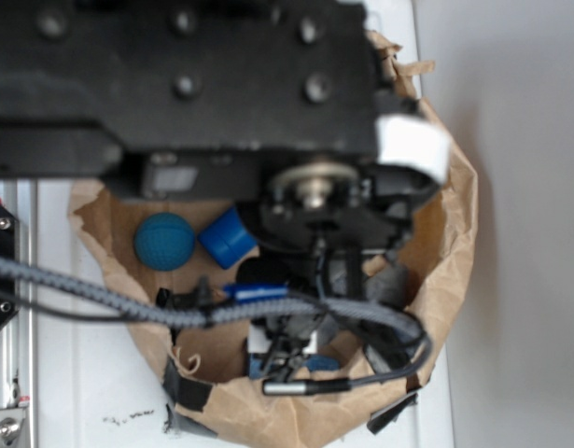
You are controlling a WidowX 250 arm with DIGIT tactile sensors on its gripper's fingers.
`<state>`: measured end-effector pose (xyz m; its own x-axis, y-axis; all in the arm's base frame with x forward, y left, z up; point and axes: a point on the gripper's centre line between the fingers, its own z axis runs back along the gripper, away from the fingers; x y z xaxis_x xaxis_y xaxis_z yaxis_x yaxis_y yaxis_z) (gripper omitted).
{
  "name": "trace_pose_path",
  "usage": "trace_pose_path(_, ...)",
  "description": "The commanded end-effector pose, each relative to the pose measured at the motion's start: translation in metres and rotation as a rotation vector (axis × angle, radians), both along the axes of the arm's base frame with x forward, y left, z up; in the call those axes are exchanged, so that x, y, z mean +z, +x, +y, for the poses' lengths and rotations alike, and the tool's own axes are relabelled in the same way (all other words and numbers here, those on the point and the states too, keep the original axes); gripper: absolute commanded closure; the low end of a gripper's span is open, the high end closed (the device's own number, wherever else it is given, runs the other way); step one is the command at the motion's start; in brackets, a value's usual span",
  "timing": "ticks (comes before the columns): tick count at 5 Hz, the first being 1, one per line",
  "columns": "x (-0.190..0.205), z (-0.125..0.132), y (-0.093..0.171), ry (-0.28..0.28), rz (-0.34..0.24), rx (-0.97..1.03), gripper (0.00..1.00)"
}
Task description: Grab the blue sponge.
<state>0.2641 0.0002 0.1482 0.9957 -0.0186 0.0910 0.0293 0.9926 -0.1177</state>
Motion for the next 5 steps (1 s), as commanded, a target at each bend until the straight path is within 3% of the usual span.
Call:
trace_pose_path(1,0.009,0.001,0.004,0.004,-0.041,0.002,0.00)
trace_pose_path(3,0.009,0.001,0.004,0.004,-0.041,0.002,0.00)
trace_pose_path(4,-0.028,0.005,0.005,0.084,-0.022,0.032,0.00)
trace_pose_path(5,-0.056,0.006,0.008,0.169,-0.049,0.043,0.00)
